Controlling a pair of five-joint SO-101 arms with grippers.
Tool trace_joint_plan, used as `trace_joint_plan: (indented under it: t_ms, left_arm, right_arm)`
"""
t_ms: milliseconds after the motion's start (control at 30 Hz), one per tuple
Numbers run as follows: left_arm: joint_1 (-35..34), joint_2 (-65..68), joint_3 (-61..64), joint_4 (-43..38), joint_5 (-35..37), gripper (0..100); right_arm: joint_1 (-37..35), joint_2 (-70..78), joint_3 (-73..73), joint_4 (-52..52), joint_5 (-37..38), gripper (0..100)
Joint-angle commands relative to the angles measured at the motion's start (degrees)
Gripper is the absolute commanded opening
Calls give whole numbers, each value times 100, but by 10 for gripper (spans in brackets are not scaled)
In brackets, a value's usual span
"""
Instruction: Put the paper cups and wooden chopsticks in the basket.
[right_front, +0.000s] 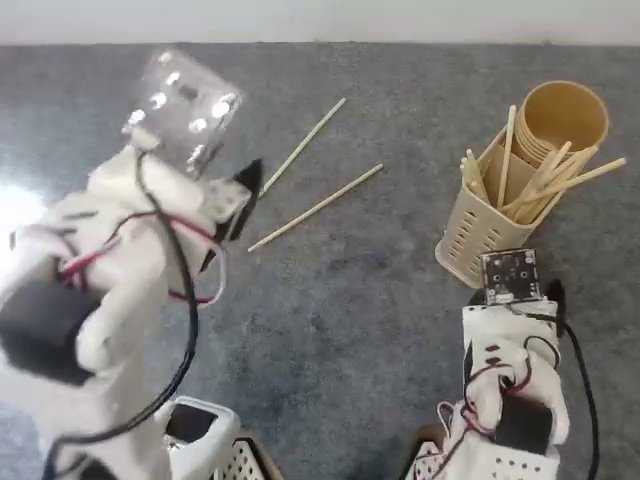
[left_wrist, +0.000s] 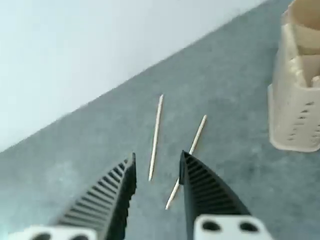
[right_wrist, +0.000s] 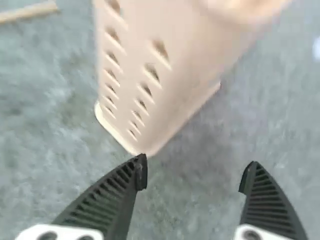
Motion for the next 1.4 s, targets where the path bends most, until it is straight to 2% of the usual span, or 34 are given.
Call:
trace_joint_plan:
  t_ms: [0, 267, 433, 567, 667, 933, 1200, 1367]
  left_arm:
    - [-360, -870, 1288, 97, -79, 130]
    - [-844, -2813, 3925, -580, -79, 130]
    - [-1495, -3903, 5727, -1521, -97, 130]
    - [-1846, -4545, 7073, -2752, -756, 130]
    - [-1943, -4835, 7749, -3042, -809, 130]
    - [-1943, -5327, 8620, -3174, -589, 130]
    - [-1908, -5688, 10088, -3956, -563, 130]
    - [-1916, -6101, 10765, -3991, -563, 130]
  right_arm:
    - [-321, 13, -607, 171, 387, 303]
    - [-321, 13, -1530, 286, 448, 303]
    - [-321, 22, -2154, 268, 475, 303]
    - [-356, 31, -2523, 215, 484, 303]
    - [-356, 233, -2743, 215, 668, 303]
    - [-365, 1771, -3903, 13, 765, 303]
    - [-374, 4057, -6022, 31, 765, 303]
    - [-804, 5244, -6971, 57, 774, 303]
